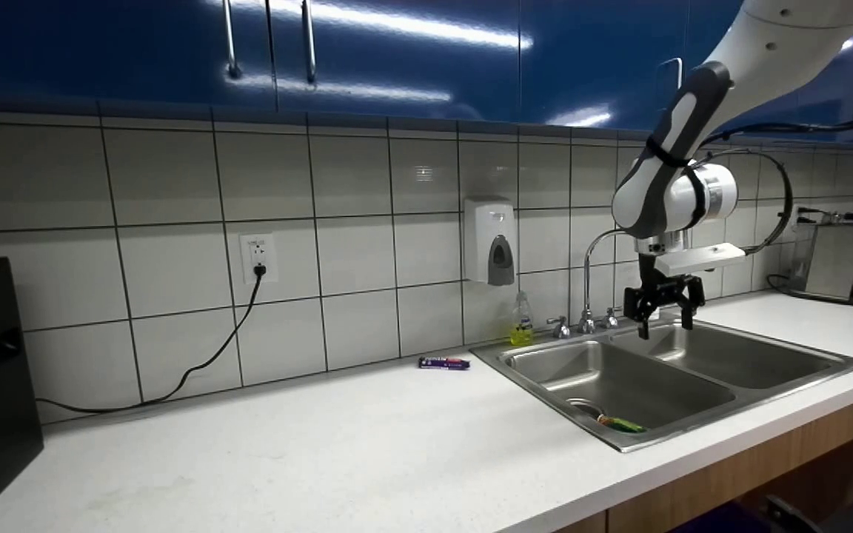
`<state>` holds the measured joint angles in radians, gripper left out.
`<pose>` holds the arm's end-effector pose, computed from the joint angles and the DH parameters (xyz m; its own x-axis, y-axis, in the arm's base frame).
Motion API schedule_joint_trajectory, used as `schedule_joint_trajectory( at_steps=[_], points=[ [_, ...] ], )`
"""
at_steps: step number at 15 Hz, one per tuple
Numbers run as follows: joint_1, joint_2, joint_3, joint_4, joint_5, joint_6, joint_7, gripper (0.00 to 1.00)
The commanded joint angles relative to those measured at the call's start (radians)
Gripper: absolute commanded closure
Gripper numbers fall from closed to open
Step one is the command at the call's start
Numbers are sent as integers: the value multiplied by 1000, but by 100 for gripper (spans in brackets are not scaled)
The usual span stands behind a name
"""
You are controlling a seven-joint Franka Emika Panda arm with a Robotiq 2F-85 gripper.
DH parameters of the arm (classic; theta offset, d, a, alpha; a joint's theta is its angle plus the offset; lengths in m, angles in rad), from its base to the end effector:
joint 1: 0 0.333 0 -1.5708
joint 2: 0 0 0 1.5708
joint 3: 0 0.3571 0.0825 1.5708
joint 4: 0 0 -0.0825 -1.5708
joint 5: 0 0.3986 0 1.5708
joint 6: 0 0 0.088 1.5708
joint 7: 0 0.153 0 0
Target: Remove the chocolate bar from the sink
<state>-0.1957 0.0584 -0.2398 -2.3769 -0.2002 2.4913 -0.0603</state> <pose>0.4708 -0.2245 0.2884 0.9762 -0.2138 0.0364 -0.2169 -0.9653 0.1453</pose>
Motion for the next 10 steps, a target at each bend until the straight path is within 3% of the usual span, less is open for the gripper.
schedule_joint_trajectory(
  at_steps=[1, 10],
  points=[
    [-22, 165, 11, 112, 65, 62, -76, 0],
    [-65, 503, 88, 403, 147, 62, -184, 0]
  ],
)
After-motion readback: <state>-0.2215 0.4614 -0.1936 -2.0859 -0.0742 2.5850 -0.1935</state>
